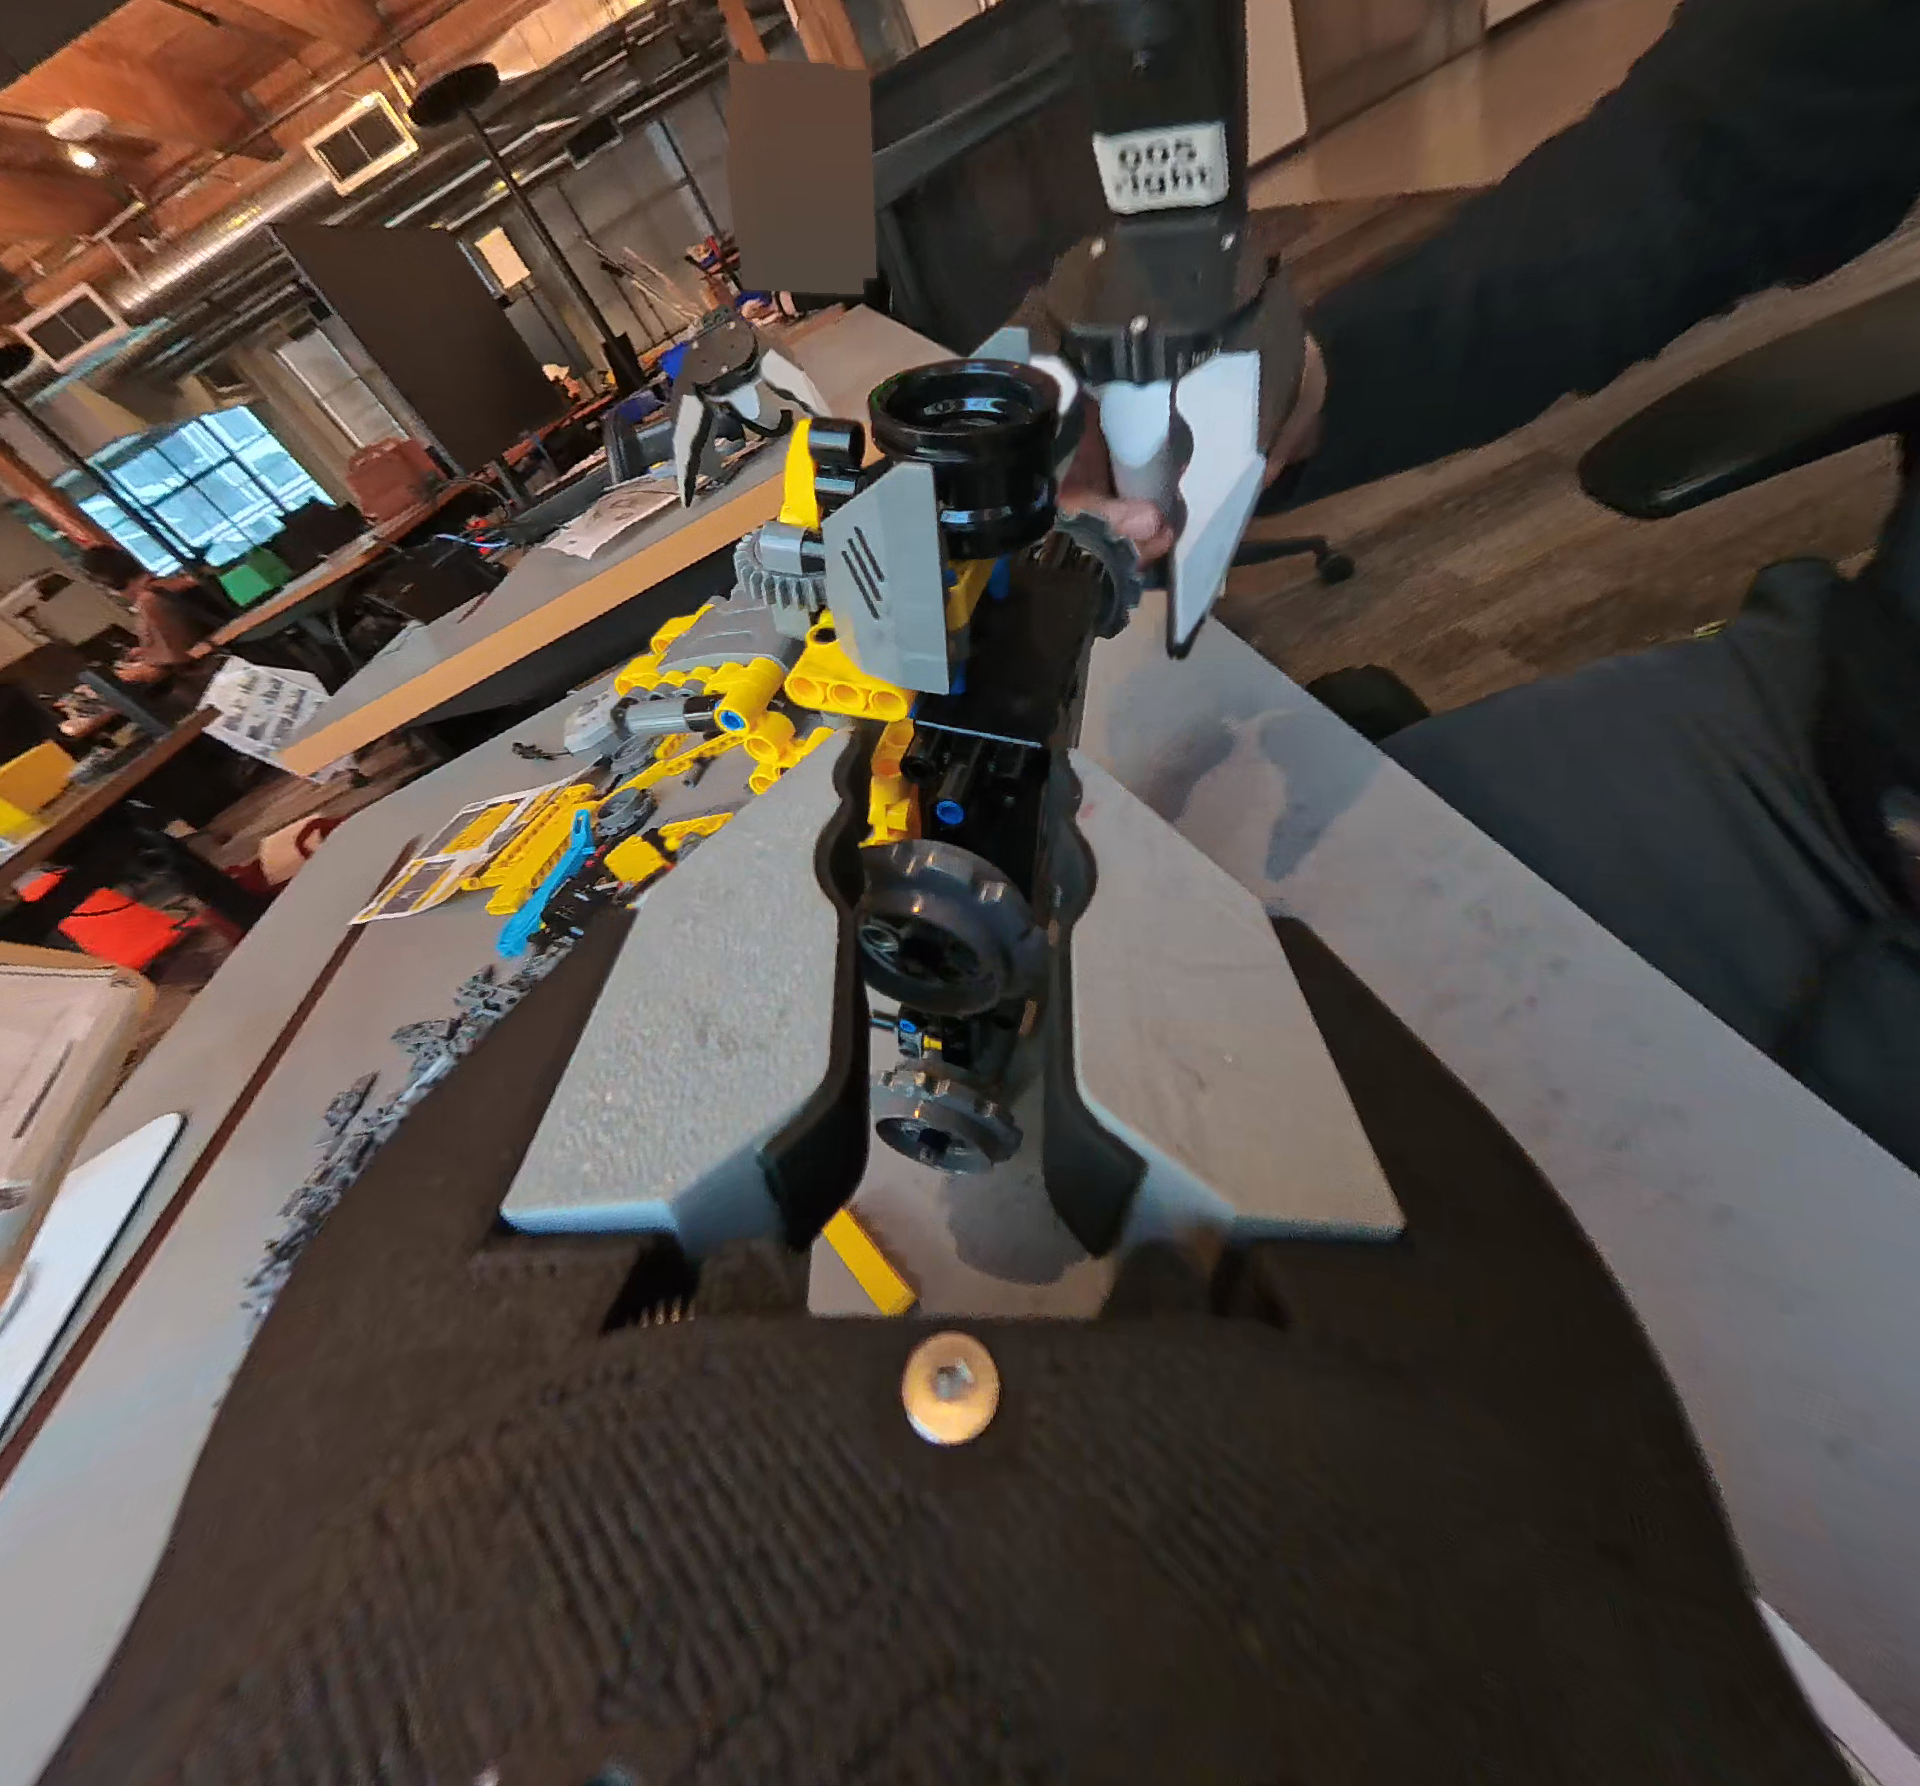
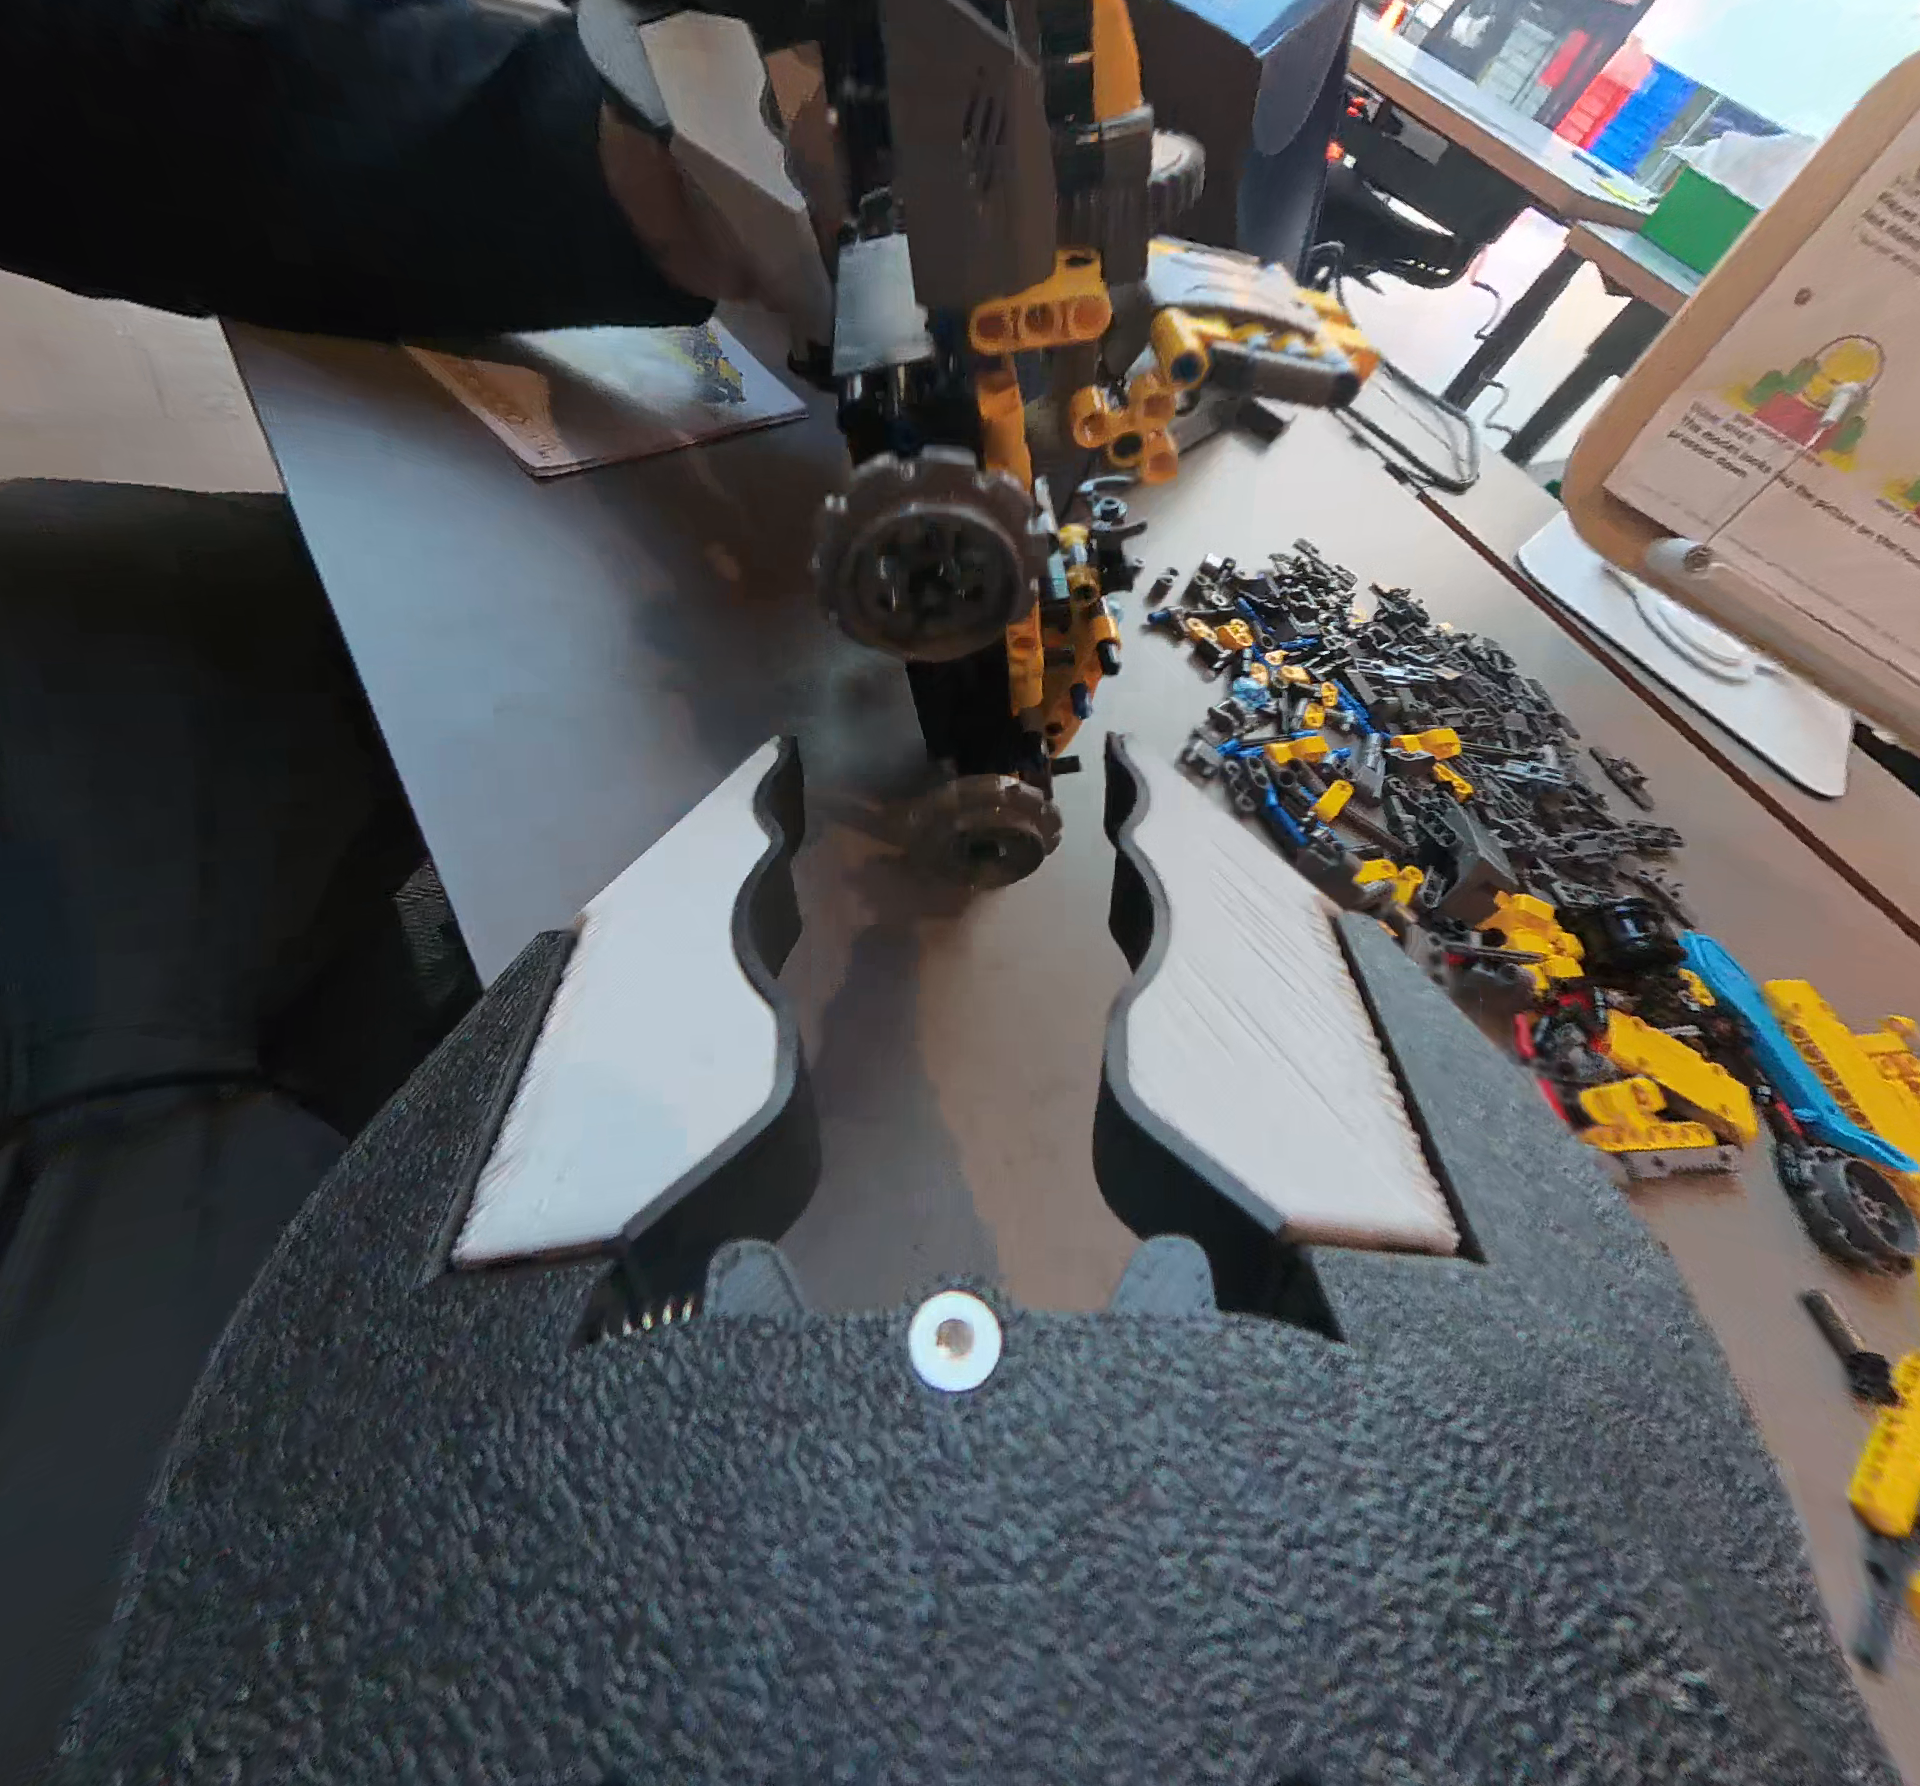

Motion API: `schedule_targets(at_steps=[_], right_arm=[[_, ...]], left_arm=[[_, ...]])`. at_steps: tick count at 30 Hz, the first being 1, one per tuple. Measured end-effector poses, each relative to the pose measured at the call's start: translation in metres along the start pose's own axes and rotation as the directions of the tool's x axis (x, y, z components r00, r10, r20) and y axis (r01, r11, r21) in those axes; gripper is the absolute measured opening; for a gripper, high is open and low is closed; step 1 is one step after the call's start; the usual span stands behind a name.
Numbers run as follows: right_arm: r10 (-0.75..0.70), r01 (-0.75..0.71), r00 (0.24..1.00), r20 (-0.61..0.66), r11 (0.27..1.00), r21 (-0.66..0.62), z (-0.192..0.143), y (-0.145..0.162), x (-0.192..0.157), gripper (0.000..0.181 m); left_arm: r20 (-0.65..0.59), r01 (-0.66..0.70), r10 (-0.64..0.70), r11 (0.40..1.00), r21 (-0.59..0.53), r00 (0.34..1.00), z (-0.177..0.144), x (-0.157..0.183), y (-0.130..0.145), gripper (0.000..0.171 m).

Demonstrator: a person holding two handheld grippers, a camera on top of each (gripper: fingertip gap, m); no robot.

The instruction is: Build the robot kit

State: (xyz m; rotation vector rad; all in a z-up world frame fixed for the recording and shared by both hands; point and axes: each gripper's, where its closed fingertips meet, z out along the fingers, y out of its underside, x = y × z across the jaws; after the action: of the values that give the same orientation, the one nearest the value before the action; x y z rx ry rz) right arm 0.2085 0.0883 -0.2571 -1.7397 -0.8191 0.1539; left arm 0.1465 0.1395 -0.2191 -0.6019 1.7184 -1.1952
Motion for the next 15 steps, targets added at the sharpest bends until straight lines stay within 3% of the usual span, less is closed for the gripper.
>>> schedule_targets(at_steps=[4, 10, 12, 15], right_arm=[[0.061, -0.062, 0.997, 0.055, 0.998, 0.031, 0.0, 0.013, -0.006, 0.057], [0.275, -0.286, 0.956, 0.101, 0.951, 0.119, -0.021, 0.016, 0.005, 0.053], [0.367, -0.374, 0.926, 0.083, 0.922, 0.099, -0.029, 0.026, 0.017, 0.052], [0.545, -0.563, 0.824, 0.151, 0.817, 0.126, -0.048, 0.036, 0.033, 0.052]], left_arm=[[-0.064, 0.016, -0.014, 0.999, 0.031, 0.998, -0.007, 0.002, 0.0, 0.031], [-0.088, 0.087, -0.084, 0.996, 0.034, 0.993, -0.019, 0.0, 0.003, 0.031], [-0.095, 0.122, -0.117, 0.992, 0.044, 0.988, -0.025, 0.001, 0.004, 0.031], [-0.096, 0.15, -0.144, 0.987, 0.054, 0.985, -0.032, -0.001, 0.006, 0.031]])
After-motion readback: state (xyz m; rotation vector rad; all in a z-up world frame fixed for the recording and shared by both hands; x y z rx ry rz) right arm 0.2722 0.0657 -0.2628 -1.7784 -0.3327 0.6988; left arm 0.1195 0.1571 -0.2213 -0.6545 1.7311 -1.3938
